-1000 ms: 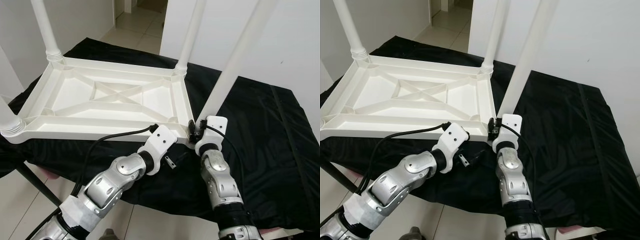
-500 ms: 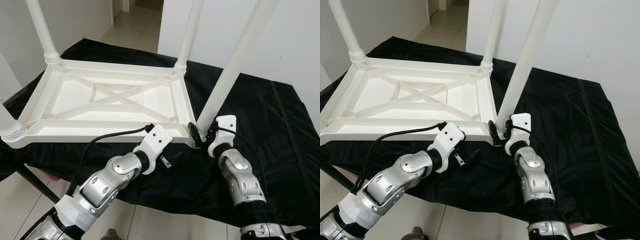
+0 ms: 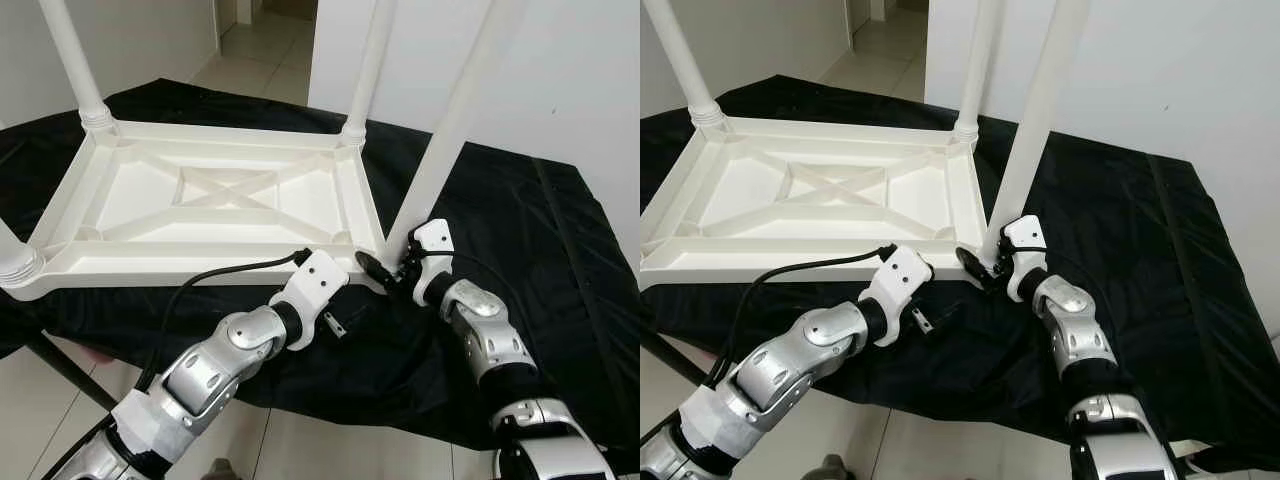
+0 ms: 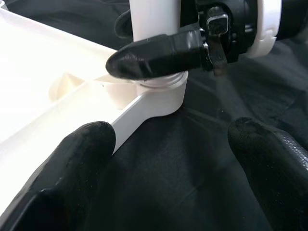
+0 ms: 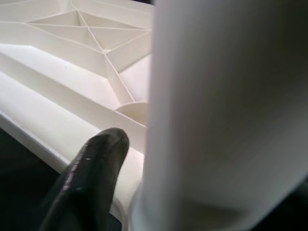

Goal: Building children table

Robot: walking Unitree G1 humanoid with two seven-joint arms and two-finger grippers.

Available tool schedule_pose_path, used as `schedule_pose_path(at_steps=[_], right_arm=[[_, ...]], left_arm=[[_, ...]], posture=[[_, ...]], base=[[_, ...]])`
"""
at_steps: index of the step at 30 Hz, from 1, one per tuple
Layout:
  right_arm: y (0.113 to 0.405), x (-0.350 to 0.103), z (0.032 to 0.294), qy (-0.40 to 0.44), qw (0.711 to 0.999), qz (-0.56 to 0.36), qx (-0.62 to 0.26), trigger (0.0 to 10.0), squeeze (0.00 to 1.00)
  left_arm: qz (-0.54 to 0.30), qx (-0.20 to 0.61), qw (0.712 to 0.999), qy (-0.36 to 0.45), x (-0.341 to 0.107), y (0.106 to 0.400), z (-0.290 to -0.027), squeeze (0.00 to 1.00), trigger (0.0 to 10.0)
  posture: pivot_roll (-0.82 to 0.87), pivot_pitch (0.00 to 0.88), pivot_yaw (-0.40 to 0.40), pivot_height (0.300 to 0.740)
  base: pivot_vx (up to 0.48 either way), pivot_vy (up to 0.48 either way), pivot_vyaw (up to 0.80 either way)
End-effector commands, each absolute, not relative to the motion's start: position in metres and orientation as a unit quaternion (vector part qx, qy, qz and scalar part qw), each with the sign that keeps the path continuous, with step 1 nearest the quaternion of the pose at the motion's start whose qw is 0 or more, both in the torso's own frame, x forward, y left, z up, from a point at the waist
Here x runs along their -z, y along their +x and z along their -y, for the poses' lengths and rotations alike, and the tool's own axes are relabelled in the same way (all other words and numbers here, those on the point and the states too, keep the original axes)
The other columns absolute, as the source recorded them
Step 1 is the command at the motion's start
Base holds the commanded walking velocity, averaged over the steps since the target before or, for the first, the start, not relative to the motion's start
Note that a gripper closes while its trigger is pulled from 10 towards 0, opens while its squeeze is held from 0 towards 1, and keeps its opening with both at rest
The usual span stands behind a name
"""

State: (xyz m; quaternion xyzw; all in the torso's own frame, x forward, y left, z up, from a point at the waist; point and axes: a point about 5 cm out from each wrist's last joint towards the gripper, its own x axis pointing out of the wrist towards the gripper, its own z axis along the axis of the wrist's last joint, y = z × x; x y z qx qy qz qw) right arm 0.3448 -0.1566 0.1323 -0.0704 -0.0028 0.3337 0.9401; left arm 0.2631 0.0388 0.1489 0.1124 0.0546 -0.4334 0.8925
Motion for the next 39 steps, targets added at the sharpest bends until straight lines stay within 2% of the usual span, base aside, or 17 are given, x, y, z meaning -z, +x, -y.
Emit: schedule_pose_path(at_steps=[1, 10, 13, 16, 23, 28, 29, 33, 35, 36, 38, 39], right_arm=[[0.344, -0.129, 0.154, -0.074, 0.933, -0.004, -0.353, 0.0, 0.00], [0.345, -0.123, 0.154, -0.067, 0.927, -0.011, -0.368, 0.0, 0.00], [0.342, -0.117, 0.156, -0.053, 0.935, -0.018, -0.349, 0.0, 0.00], [0.341, -0.113, 0.159, -0.062, 0.952, -0.027, -0.299, 0.0, 0.00], [0.333, -0.111, 0.155, -0.053, 0.964, -0.021, -0.260, 0.0, 0.00], [0.325, -0.109, 0.149, -0.038, 0.982, -0.016, -0.184, 0.0, 0.00], [0.322, -0.108, 0.147, -0.033, 0.989, -0.018, -0.145, 0.0, 0.00], [0.317, -0.105, 0.144, -0.030, 0.996, -0.025, -0.084, 0.0, 0.00], [0.317, -0.105, 0.144, -0.030, 0.996, -0.025, -0.084, 0.0, 0.00], [0.314, -0.103, 0.142, -0.026, 0.998, -0.036, -0.051, 0.0, 0.00], [0.314, -0.103, 0.142, -0.026, 0.998, -0.036, -0.051, 0.0, 0.00], [0.312, -0.101, 0.140, -0.020, 0.999, -0.042, -0.017, 0.0, 0.00]], left_arm=[[-0.055, 0.511, 0.851, 0.110, -0.151, 0.255, -0.031, 0.00, 10.0], [-0.056, 0.507, 0.853, 0.110, -0.151, 0.254, -0.033, 0.00, 10.0], [-0.056, 0.509, 0.851, 0.113, -0.150, 0.254, -0.032, 0.00, 10.0], [-0.054, 0.515, 0.849, 0.110, -0.152, 0.254, -0.031, 0.00, 10.0], [-0.053, 0.516, 0.848, 0.112, -0.151, 0.255, -0.029, 0.00, 10.0], [-0.050, 0.523, 0.843, 0.112, -0.151, 0.253, -0.025, 0.00, 10.0], [-0.050, 0.523, 0.843, 0.111, -0.150, 0.253, -0.025, 0.00, 10.0], [-0.050, 0.522, 0.844, 0.110, -0.150, 0.252, -0.025, 0.00, 10.0], [-0.050, 0.522, 0.844, 0.110, -0.150, 0.252, -0.025, 0.00, 10.0], [-0.050, 0.521, 0.845, 0.110, -0.150, 0.252, -0.025, 0.00, 10.0], [-0.050, 0.521, 0.845, 0.110, -0.150, 0.252, -0.025, 0.00, 10.0], [-0.049, 0.518, 0.847, 0.110, -0.150, 0.253, -0.025, 0.00, 10.0]], posture=[[0.15, 0.043, -0.096, 0.740], [0.16, 0.037, -0.098, 0.740], [0.15, 0.035, -0.091, 0.740], [0.13, 0.031, -0.094, 0.740], [0.12, 0.026, -0.090, 0.740], [0.12, 0.019, -0.104, 0.740], [0.12, 0.019, -0.107, 0.740], [0.13, 0.014, -0.112, 0.740], [0.13, 0.014, -0.112, 0.740], [0.13, 0.009, -0.122, 0.740], [0.13, 0.009, -0.122, 0.740], [0.14, 0.001, -0.131, 0.740]], base=[[0.000, 0.000, 0.00], [0.000, 0.000, 0.00], [0.000, 0.000, 0.00], [0.000, 0.000, 0.00], [0.000, 0.000, 0.00], [0.000, 0.000, 0.00], [0.000, 0.000, 0.00], [0.000, 0.000, 0.00], [0.000, 0.000, 0.00], [0.000, 0.000, 0.00], [0.000, 0.000, 0.00], [0.000, 0.000, 0.00]])
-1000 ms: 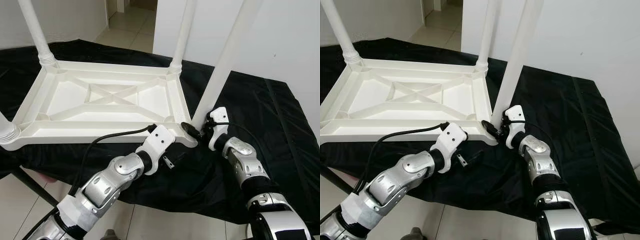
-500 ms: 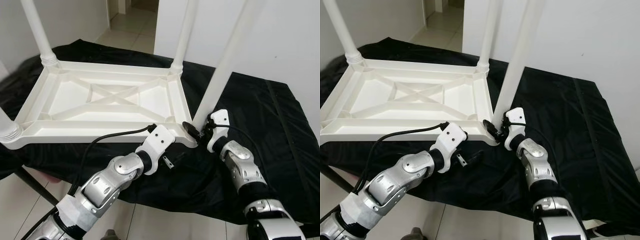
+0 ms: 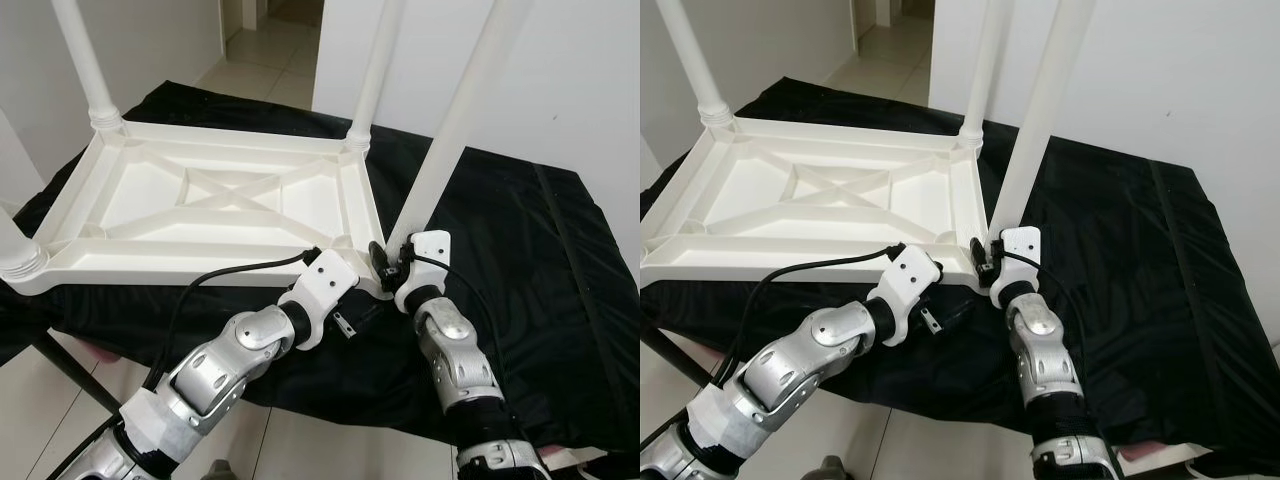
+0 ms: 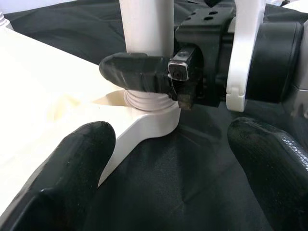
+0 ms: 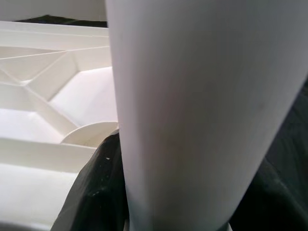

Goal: Building children table

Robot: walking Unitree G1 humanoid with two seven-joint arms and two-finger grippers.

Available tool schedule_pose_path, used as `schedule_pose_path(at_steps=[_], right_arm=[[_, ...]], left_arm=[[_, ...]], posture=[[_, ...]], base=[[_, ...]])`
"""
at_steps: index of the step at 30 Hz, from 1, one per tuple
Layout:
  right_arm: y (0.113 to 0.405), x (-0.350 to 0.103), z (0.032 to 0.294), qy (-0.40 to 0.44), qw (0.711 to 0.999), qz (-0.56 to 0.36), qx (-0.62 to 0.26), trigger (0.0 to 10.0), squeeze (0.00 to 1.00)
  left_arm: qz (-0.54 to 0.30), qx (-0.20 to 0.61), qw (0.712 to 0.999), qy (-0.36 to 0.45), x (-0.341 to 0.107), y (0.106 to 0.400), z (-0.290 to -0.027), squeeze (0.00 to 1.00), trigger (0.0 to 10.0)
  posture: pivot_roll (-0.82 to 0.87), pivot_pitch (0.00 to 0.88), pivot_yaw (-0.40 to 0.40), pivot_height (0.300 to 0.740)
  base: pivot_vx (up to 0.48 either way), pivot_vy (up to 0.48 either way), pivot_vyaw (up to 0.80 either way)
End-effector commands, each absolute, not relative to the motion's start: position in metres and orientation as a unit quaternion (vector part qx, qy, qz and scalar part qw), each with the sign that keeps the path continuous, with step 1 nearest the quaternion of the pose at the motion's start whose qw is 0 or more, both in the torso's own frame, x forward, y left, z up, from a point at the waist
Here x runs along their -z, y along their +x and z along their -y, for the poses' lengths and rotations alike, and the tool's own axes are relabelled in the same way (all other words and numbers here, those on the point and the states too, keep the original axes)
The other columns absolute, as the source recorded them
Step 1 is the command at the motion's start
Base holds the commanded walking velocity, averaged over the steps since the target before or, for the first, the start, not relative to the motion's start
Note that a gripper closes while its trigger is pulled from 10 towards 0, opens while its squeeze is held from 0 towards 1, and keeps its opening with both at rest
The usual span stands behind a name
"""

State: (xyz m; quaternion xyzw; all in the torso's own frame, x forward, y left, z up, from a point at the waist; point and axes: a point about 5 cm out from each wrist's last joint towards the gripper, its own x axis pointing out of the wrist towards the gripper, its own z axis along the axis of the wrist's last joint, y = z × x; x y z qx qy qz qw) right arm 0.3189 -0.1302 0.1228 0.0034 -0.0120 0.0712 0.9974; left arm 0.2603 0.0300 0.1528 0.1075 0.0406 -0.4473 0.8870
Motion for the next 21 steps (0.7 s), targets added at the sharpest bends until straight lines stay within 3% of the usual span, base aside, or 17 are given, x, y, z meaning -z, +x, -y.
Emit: schedule_pose_path(at_steps=[1, 5, 6, 8, 9, 10, 11, 16, 17, 19, 20, 21], right_arm=[[0.310, -0.101, 0.139, -0.013, 0.999, -0.051, 0.005, 0.0, 0.00], [0.308, -0.102, 0.135, 0.002, 0.999, -0.051, 0.007, 0.0, 0.00], [0.308, -0.105, 0.132, 0.006, 0.999, -0.043, -0.007, 3.6, 0.00], [0.308, -0.105, 0.132, 0.006, 0.999, -0.043, -0.007, 3.6, 0.00], [0.306, -0.110, 0.127, 0.011, 0.999, -0.033, -0.017, 10.0, 0.00], [0.306, -0.110, 0.127, 0.011, 0.999, -0.033, -0.017, 10.0, 0.00], [0.305, -0.112, 0.125, 0.013, 0.999, -0.026, -0.021, 10.0, 1.00], [0.305, -0.119, 0.126, 0.009, 0.999, -0.009, -0.038, 10.0, 1.00], [0.308, -0.120, 0.129, 0.008, 0.999, -0.009, -0.046, 10.0, 0.64], [0.309, -0.121, 0.131, 0.008, 0.999, -0.011, -0.051, 10.0, 0.64], [0.311, -0.124, 0.133, 0.001, 0.998, -0.005, -0.060, 10.0, 0.00], [0.314, -0.125, 0.137, -0.007, 0.998, 0.000, -0.070, 10.0, 0.00]], left_arm=[[-0.048, 0.514, 0.849, 0.111, -0.149, 0.253, -0.026, 0.00, 10.0], [-0.049, 0.510, 0.852, 0.109, -0.149, 0.253, -0.027, 0.00, 10.0], [-0.050, 0.509, 0.852, 0.109, -0.148, 0.252, -0.027, 0.00, 10.0], [-0.050, 0.509, 0.852, 0.109, -0.148, 0.252, -0.027, 0.00, 10.0], [-0.051, 0.508, 0.853, 0.109, -0.147, 0.251, -0.029, 0.00, 10.0], [-0.051, 0.508, 0.853, 0.109, -0.147, 0.251, -0.029, 0.00, 10.0], [-0.052, 0.507, 0.854, 0.110, -0.147, 0.251, -0.029, 0.00, 10.0], [-0.052, 0.504, 0.855, 0.111, -0.146, 0.250, -0.031, 0.00, 10.0], [-0.051, 0.502, 0.856, 0.111, -0.146, 0.250, -0.031, 0.00, 10.0], [-0.051, 0.501, 0.857, 0.111, -0.146, 0.250, -0.031, 0.00, 10.0], [-0.050, 0.500, 0.857, 0.111, -0.146, 0.249, -0.031, 0.00, 10.0], [-0.050, 0.499, 0.858, 0.111, -0.146, 0.249, -0.031, 0.00, 10.0]], posture=[[0.15, 0.000, -0.134, 0.740], [0.16, 0.000, -0.136, 0.740], [0.16, 0.000, -0.136, 0.740], [0.16, 0.000, -0.136, 0.740], [0.16, 0.000, -0.136, 0.740], [0.16, 0.000, -0.136, 0.740], [0.16, 0.000, -0.138, 0.740], [0.17, 0.000, -0.141, 0.740], [0.17, 0.000, -0.146, 0.740], [0.17, 0.000, -0.146, 0.740], [0.17, 0.000, -0.146, 0.740], [0.17, 0.000, -0.146, 0.740]], base=[[0.000, 0.000, 0.00], [0.000, 0.000, 0.00], [0.000, 0.000, 0.00], [0.000, 0.000, 0.00], [0.000, 0.000, 0.00], [0.000, 0.000, 0.00], [0.000, 0.000, 0.00], [0.000, 0.000, 0.00], [0.000, 0.000, 0.00], [0.000, 0.000, 0.00], [0.000, 0.000, 0.00], [0.000, 0.000, 0.00]])
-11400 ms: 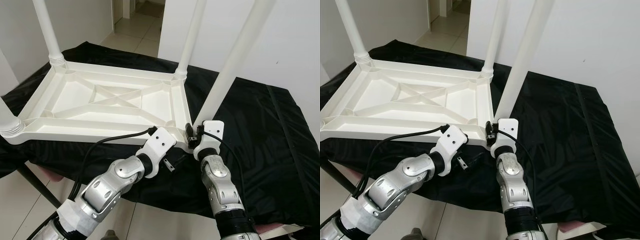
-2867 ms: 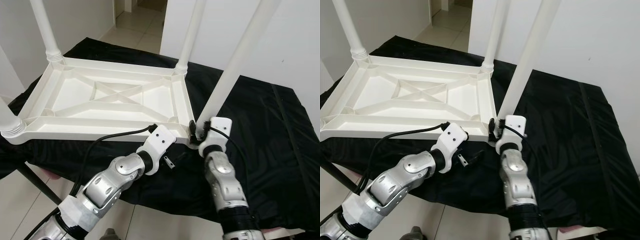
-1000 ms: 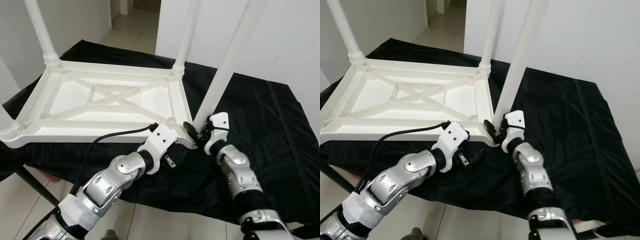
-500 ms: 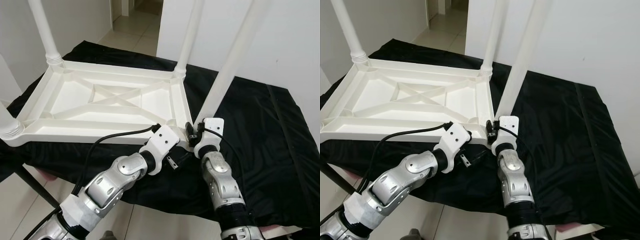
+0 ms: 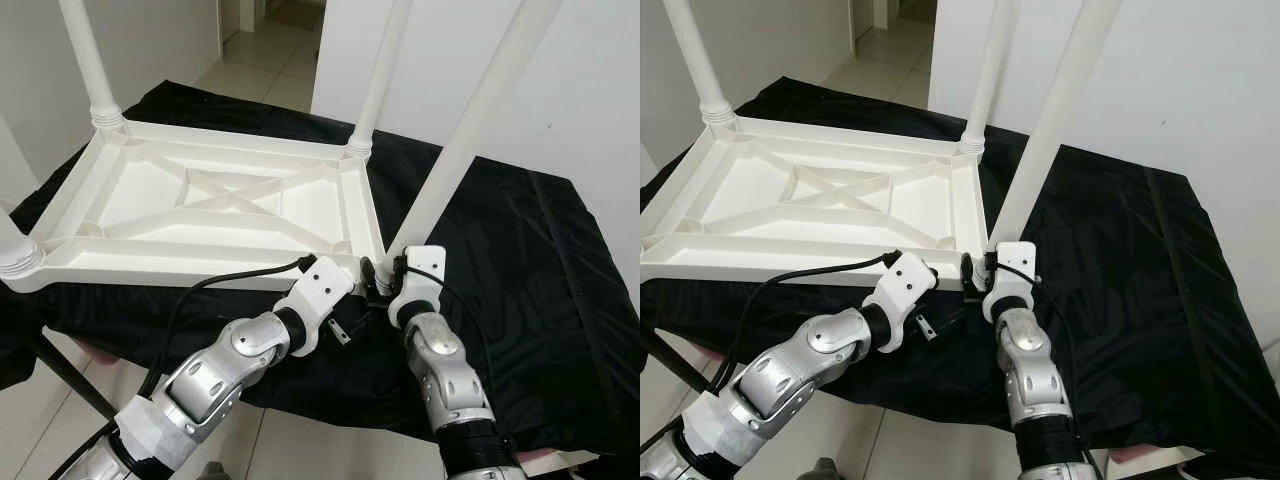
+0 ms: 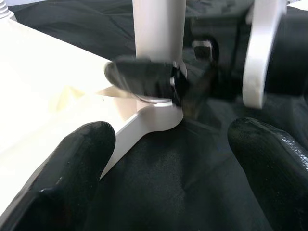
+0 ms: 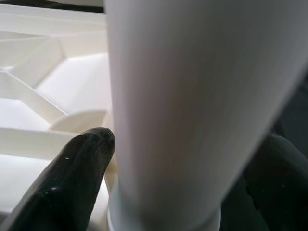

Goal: Building children table

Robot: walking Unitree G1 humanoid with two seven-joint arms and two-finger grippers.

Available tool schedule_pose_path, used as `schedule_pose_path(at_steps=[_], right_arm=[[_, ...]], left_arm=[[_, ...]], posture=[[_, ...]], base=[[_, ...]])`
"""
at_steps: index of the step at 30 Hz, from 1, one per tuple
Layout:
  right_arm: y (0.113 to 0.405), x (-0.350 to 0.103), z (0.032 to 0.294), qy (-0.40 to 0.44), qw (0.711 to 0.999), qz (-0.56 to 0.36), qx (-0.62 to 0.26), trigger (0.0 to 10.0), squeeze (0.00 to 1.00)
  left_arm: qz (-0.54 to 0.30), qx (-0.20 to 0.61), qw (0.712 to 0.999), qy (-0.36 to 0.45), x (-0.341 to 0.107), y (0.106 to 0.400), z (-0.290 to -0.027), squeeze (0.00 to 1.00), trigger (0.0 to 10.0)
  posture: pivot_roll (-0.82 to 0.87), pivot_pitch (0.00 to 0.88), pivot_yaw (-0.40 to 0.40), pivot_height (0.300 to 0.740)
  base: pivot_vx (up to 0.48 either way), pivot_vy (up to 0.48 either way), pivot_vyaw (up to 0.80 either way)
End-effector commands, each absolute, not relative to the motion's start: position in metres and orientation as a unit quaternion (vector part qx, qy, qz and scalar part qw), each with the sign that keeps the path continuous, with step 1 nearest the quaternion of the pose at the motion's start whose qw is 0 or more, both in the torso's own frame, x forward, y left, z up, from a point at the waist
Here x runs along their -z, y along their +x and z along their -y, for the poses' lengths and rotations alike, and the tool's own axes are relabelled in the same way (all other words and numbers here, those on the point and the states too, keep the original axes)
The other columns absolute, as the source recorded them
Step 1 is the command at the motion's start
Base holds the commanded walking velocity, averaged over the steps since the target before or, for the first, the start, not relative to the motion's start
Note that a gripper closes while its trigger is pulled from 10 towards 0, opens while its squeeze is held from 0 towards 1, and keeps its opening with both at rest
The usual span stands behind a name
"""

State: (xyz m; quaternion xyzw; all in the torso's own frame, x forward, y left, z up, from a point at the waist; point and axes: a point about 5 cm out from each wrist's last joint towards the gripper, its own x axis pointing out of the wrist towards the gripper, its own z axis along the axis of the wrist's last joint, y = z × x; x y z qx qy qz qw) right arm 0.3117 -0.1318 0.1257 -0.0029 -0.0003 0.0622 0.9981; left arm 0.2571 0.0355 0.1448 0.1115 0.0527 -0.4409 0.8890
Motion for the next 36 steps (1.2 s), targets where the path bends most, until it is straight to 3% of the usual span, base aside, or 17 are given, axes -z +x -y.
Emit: schedule_pose_path(at_steps=[1, 10, 12, 23, 24, 25, 26, 36], right_arm=[[0.314, -0.125, 0.137, -0.007, 0.998, 0.000, -0.070, 10.0, 0.00], [0.325, -0.129, 0.156, -0.034, 0.983, 0.010, -0.178, 10.0, 0.00], [0.329, -0.122, 0.159, -0.057, 0.963, -0.006, -0.262, 10.0, 0.00], [0.337, -0.121, 0.158, -0.067, 0.941, -0.013, -0.332, 10.0, 0.00], [0.340, -0.122, 0.158, -0.067, 0.937, -0.010, -0.343, 4.2, 0.00], [0.340, -0.122, 0.158, -0.067, 0.937, -0.010, -0.343, 4.2, 0.00], [0.342, -0.124, 0.157, -0.064, 0.933, -0.008, -0.354, 0.0, 0.00], [0.347, -0.124, 0.166, -0.070, 0.924, -0.009, -0.376, 0.0, 0.00]], left_arm=[[-0.050, 0.499, 0.858, 0.111, -0.146, 0.249, -0.031, 0.00, 10.0], [-0.047, 0.488, 0.865, 0.108, -0.145, 0.249, -0.035, 0.00, 10.0], [-0.042, 0.479, 0.870, 0.112, -0.147, 0.249, -0.035, 0.00, 10.0], [-0.031, 0.463, 0.878, 0.115, -0.148, 0.249, -0.036, 0.00, 10.0], [-0.029, 0.460, 0.880, 0.115, -0.148, 0.249, -0.036, 0.00, 10.0], [-0.029, 0.460, 0.880, 0.115, -0.148, 0.249, -0.036, 0.00, 10.0], [-0.024, 0.455, 0.882, 0.115, -0.149, 0.248, -0.037, 0.00, 10.0], [-0.028, 0.455, 0.887, 0.079, -0.146, 0.243, -0.038, 0.00, 10.0]], posture=[[0.17, 0.000, -0.146, 0.740], [0.17, 0.000, -0.138, 0.740], [0.17, 0.001, -0.129, 0.740], [0.19, 0.015, -0.129, 0.740], [0.19, 0.018, -0.130, 0.740], [0.19, 0.018, -0.130, 0.740], [0.20, 0.024, -0.131, 0.740], [0.20, 0.042, -0.134, 0.740]], base=[[0.000, 0.000, 0.00], [0.000, 0.000, 0.00], [0.000, 0.000, 0.00], [0.000, 0.000, 0.00], [0.000, 0.000, 0.00], [0.000, 0.000, 0.00], [0.000, 0.000, 0.00], [0.000, 0.000, 0.00]])
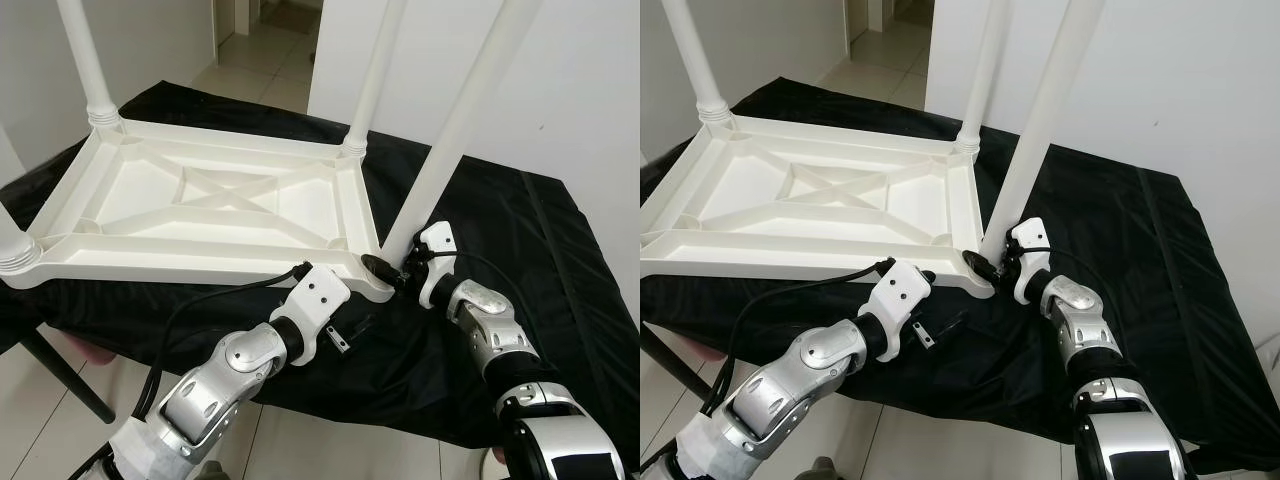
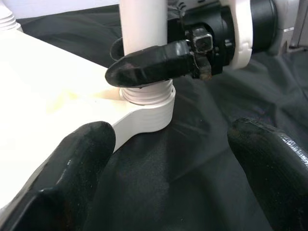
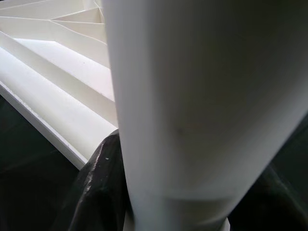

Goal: Building children table

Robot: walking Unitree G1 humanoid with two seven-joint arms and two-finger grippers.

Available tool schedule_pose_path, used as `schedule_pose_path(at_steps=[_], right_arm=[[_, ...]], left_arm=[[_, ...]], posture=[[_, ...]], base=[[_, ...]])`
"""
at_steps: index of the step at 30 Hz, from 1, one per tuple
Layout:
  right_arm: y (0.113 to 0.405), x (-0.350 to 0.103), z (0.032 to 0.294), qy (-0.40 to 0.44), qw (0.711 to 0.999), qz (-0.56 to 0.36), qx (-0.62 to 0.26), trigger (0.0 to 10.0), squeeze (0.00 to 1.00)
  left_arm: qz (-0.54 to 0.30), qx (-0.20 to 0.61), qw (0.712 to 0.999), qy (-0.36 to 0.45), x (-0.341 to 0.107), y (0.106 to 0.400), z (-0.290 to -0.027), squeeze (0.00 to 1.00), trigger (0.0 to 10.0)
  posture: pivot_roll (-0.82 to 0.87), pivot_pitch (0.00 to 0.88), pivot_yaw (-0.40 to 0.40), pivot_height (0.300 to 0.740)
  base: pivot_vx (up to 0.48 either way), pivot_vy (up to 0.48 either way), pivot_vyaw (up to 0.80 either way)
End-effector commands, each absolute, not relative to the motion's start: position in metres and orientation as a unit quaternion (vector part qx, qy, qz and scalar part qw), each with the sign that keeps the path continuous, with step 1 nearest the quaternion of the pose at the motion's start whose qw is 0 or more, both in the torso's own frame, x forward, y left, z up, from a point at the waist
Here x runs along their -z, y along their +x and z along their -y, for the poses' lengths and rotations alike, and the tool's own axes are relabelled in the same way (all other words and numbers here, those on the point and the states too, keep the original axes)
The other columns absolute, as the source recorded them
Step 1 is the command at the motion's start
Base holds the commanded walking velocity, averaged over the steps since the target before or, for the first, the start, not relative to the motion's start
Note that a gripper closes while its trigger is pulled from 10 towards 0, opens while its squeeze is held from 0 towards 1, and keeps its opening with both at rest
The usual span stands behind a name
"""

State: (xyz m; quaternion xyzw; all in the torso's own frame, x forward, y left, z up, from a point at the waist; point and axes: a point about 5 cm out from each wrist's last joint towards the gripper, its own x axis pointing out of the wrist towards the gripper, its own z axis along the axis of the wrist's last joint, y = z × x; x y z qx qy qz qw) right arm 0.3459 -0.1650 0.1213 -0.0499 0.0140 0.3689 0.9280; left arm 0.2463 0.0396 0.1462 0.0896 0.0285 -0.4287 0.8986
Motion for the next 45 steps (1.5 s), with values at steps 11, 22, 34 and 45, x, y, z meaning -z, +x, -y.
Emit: schedule_pose_path(at_steps=[11, 22, 34, 45], right_arm=[[0.351, -0.122, 0.169, -0.037, 0.962, -0.005, -0.271, 10.0, 0.00], [0.344, -0.123, 0.145, 0.012, 0.989, 0.011, -0.149, 10.0, 0.00], [0.339, -0.123, 0.108, 0.040, 0.999, 0.008, 0.002, 10.0, 0.00], [0.333, -0.132, 0.110, 0.051, 0.999, 0.019, -0.006, 10.0, 1.00]], left_arm=[[-0.035, 0.453, 0.888, 0.073, -0.145, 0.246, -0.036, 0.00, 10.0], [-0.033, 0.440, 0.896, 0.043, -0.143, 0.249, -0.035, 0.00, 10.0], [-0.051, 0.411, 0.910, 0.021, -0.144, 0.270, -0.042, 0.00, 10.0], [-0.053, 0.375, 0.925, 0.039, -0.142, 0.271, -0.049, 0.00, 10.0]], posture=[[0.18, 0.051, -0.132, 0.740], [0.15, 0.066, -0.129, 0.740], [0.14, 0.062, -0.135, 0.740], [0.17, 0.046, -0.132, 0.740]], base=[[0.000, 0.000, 0.00], [0.000, 0.000, 0.00], [0.000, 0.000, 0.00], [0.000, 0.000, 0.00]])
